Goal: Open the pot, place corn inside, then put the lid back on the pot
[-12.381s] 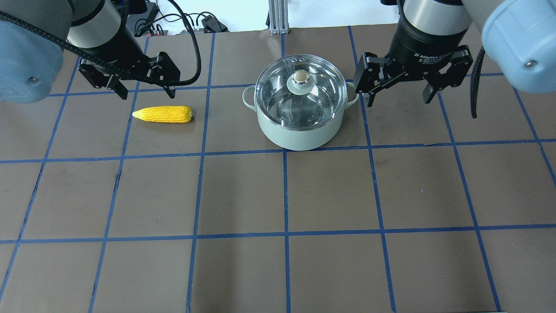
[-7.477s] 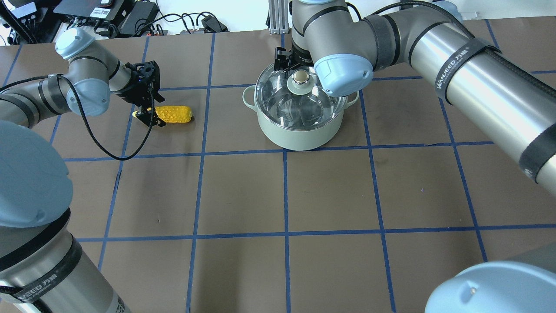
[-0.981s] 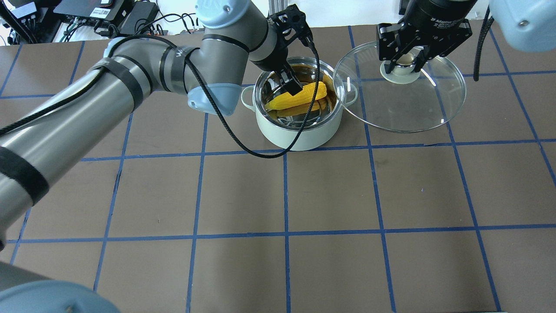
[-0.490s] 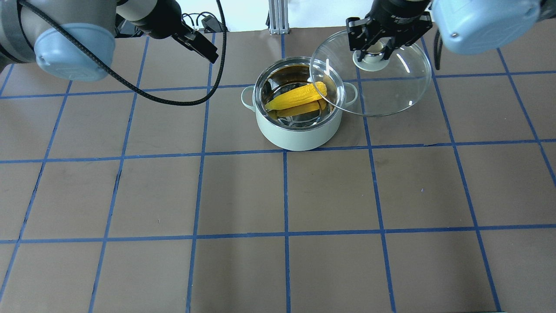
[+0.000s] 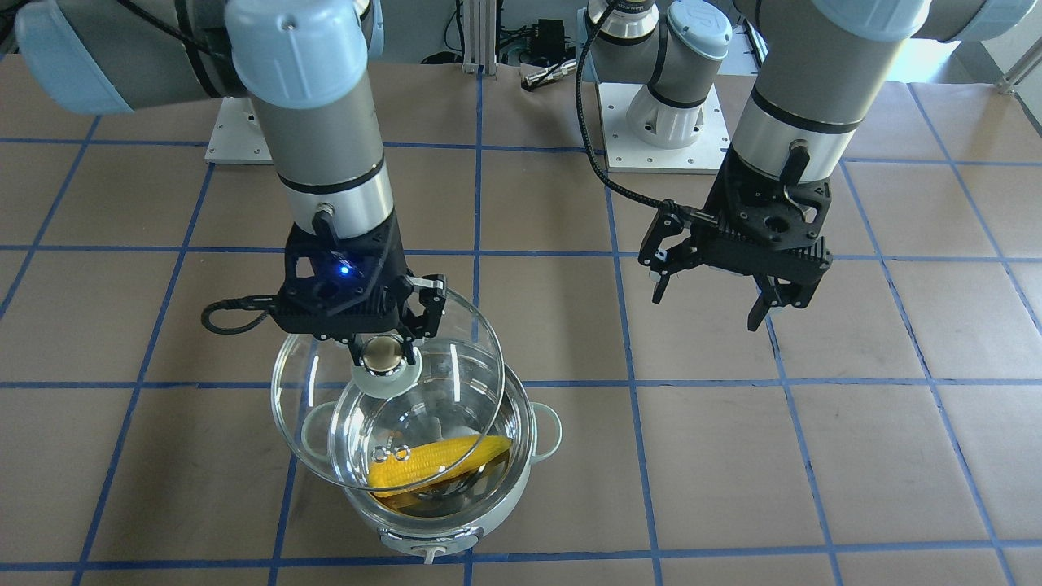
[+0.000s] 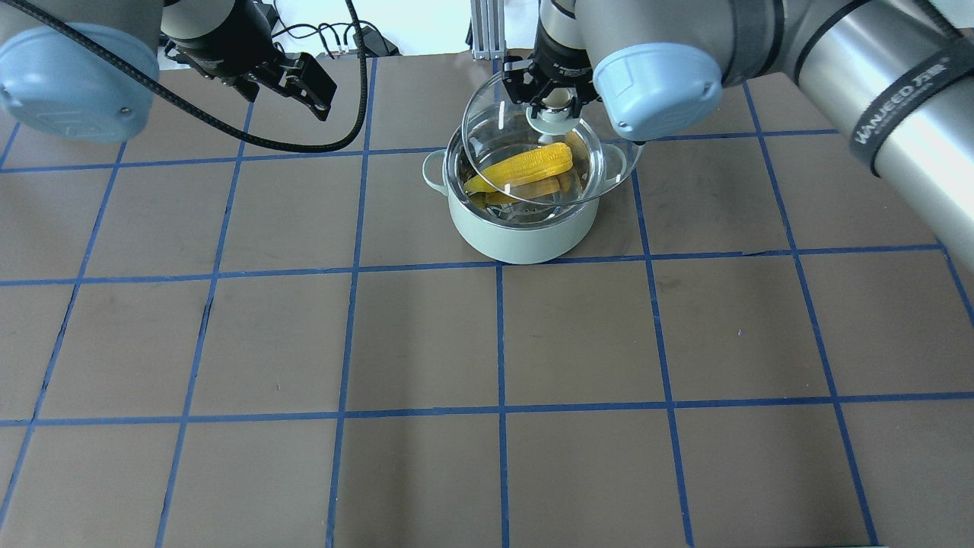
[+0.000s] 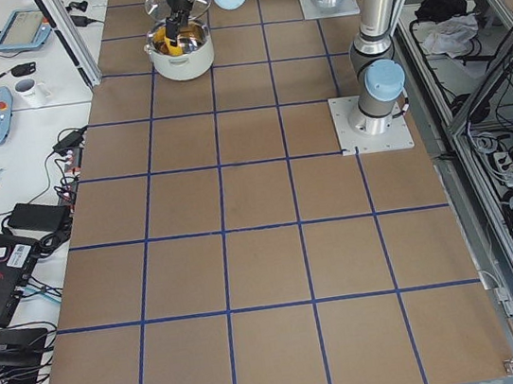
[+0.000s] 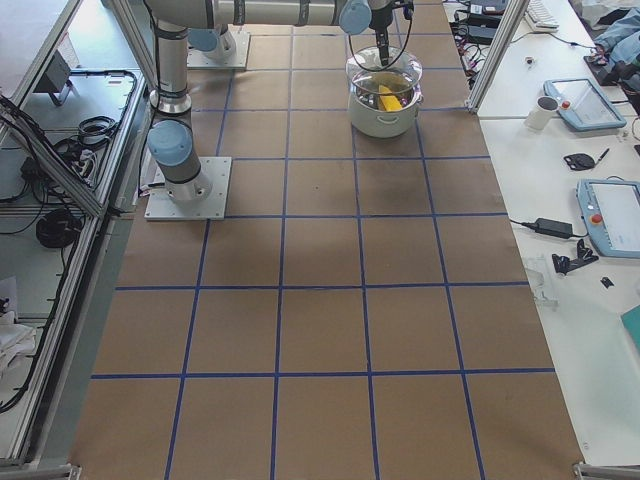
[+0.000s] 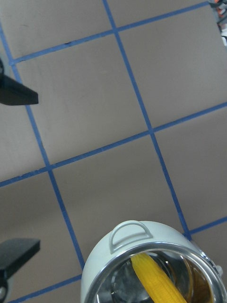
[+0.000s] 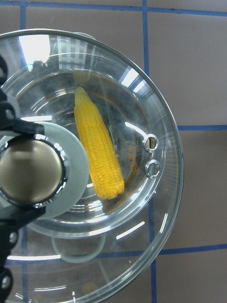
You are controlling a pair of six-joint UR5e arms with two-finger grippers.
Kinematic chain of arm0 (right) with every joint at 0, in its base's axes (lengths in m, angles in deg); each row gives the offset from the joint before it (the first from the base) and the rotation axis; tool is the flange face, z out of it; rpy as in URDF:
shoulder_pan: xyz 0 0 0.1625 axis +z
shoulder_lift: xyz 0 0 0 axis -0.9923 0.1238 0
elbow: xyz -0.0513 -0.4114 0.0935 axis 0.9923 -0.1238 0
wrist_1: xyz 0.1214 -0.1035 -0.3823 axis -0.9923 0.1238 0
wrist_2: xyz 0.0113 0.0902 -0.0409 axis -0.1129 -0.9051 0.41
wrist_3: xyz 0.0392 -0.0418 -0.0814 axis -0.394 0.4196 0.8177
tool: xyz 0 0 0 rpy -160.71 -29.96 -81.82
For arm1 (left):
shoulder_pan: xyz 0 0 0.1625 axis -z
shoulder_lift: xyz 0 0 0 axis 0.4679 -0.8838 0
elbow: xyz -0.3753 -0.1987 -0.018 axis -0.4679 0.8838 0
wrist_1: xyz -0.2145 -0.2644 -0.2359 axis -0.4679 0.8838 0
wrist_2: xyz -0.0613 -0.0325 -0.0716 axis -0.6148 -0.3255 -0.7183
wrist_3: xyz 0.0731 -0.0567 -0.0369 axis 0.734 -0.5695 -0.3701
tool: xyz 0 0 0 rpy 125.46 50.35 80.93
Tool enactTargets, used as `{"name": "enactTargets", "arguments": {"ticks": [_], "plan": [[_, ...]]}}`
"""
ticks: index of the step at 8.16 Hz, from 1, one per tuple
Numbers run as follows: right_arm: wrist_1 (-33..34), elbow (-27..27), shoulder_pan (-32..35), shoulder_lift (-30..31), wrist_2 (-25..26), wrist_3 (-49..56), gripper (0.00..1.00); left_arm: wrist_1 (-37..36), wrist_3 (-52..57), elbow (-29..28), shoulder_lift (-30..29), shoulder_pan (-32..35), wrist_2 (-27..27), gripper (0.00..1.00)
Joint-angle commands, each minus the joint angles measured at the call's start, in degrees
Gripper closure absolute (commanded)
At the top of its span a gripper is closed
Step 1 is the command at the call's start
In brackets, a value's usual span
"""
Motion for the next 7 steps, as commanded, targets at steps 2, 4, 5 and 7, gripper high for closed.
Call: {"name": "enactTargets", "arguments": {"ticks": [2,4,5,7], "plan": [[3.1,-0.38,2.53,-3.94,0.48,-3.3,0.64,7.85,-16.22,0.98,2.79,-0.06,3.26,0.0],[5.37,-0.29,2.62,-5.78,0.04,-4.44,0.64,7.85,-16.23,1.07,2.53,-0.15,3.26,0.0],[5.74,-0.29,2.62,-6.57,0.04,-4.7,0.64,7.85,-16.41,1.07,2.7,-0.06,3.26,0.0],[6.0,0.14,2.62,-7.1,0.3,-4.1,0.64,7.85,-16.5,1.07,2.79,0.02,2.91,0.0]]}}
